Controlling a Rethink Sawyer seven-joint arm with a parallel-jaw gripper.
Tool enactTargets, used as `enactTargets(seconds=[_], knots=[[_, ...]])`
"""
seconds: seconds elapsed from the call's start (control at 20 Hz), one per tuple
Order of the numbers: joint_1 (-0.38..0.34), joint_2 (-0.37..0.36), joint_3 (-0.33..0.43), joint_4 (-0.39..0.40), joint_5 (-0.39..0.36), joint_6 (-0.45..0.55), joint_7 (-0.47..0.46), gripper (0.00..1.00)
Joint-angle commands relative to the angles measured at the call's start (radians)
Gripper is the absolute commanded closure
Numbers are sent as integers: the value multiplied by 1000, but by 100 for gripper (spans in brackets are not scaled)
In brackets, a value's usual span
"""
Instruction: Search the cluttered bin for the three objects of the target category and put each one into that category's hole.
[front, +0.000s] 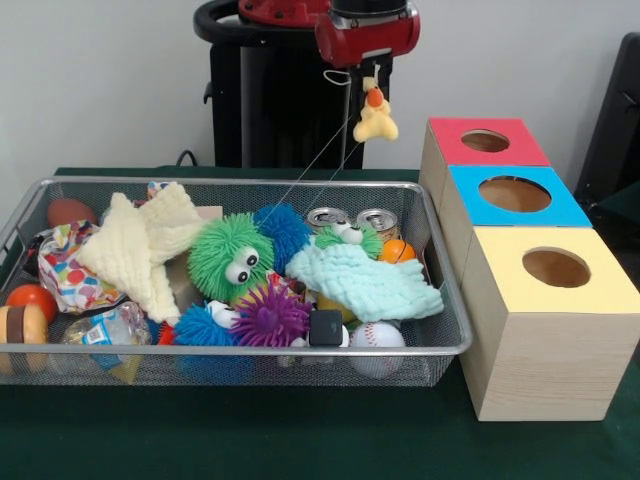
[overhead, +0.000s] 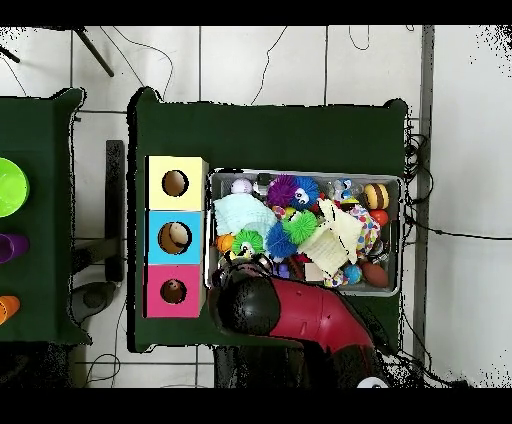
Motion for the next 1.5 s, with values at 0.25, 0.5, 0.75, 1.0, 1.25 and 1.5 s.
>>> enactTargets(seconds=[0.25,0.5,0.75,1.0,1.25,1.5], knots=[[40,-4,-21,66,82,-55,293,100],[101,-7,-59,41,109,-31,324,100],[169,-9,-96,34,142,-21,356,100],[201,-12,-119,42,164,-33,365,100],[237,-9,-141,36,177,-29,393,100],[233,1,-136,33,185,-33,390,100]])
